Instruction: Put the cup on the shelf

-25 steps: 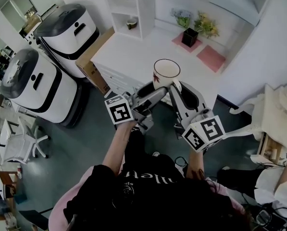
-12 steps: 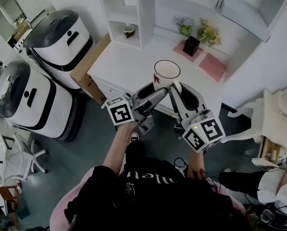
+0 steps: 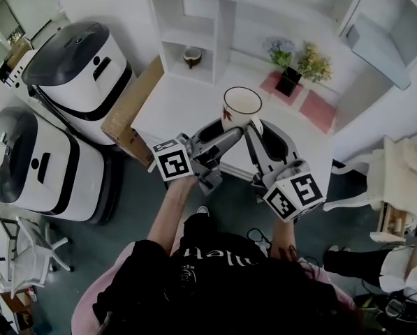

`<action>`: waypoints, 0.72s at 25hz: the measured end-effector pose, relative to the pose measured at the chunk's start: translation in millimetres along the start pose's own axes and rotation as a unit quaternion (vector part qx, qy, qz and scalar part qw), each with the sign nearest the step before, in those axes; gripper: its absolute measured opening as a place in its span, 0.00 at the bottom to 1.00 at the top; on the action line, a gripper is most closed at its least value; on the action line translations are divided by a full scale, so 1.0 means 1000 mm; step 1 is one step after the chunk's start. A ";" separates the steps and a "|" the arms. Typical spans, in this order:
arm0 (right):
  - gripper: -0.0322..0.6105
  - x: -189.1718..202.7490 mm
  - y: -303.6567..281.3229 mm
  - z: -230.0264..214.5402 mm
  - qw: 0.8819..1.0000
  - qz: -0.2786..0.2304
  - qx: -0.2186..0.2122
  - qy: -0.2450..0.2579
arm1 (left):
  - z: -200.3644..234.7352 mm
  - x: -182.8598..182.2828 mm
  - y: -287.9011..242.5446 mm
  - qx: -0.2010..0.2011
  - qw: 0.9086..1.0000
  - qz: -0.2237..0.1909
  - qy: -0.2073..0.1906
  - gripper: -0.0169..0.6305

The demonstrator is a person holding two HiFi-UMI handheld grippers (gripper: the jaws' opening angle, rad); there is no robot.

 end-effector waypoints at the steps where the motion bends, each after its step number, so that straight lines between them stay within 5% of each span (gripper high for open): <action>1: 0.19 -0.001 -0.009 0.001 1.000 0.000 0.004 0.000 | 0.005 -0.005 0.004 0.002 1.000 0.001 0.002 0.56; 18: 0.19 -0.004 -0.061 -0.016 0.998 0.011 0.054 -0.004 | 0.052 -0.038 0.001 0.039 0.998 0.036 0.025 0.56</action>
Point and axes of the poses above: the fingertips, and each gripper's own axes: y backward along the fingers, z to its left, x out of its underside, the point moved 1 cm from there along y, backward along the fingers, and after that the axes turned 14 degrees about z, right-handed, at the moved point
